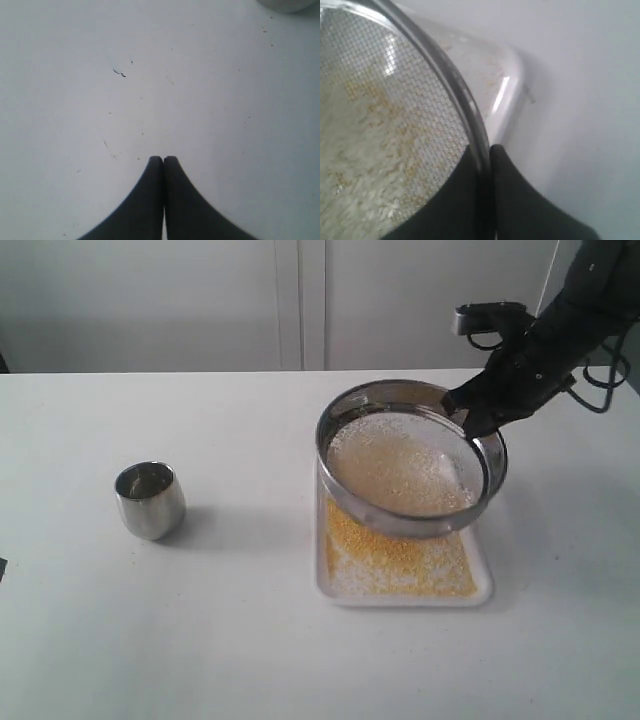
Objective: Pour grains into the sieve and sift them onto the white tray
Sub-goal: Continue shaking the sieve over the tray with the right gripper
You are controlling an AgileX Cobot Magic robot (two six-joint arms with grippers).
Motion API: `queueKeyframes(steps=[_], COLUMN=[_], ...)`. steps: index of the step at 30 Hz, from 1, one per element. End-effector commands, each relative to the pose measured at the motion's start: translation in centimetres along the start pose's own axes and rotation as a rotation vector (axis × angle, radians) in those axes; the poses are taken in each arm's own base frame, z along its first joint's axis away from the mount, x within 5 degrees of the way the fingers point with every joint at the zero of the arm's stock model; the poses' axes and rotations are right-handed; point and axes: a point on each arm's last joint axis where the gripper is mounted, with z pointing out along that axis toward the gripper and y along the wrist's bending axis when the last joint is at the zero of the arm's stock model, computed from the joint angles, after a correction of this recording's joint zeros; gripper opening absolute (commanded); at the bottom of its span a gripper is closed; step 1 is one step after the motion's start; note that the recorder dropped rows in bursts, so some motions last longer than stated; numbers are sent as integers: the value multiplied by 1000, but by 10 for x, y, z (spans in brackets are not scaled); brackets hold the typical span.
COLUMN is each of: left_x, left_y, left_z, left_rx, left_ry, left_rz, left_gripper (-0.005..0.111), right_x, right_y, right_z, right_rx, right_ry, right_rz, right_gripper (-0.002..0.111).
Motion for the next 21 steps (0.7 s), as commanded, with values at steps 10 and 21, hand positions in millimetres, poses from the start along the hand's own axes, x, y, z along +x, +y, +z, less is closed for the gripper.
queueKeyframes(steps=[10, 21], left_x=[3, 3], left_y=[0, 0], left_z=[-1, -1], left_rx=[-1, -1], left_ry=[10, 10], left_rz=[-3, -3], left_gripper=[0, 0], right_x=[-4, 7], right_y=[1, 16], right_z=[-3, -2], right_rx=[-17, -126], right_ry=[-38, 94], right_rz=[228, -108], right_gripper=[0, 0])
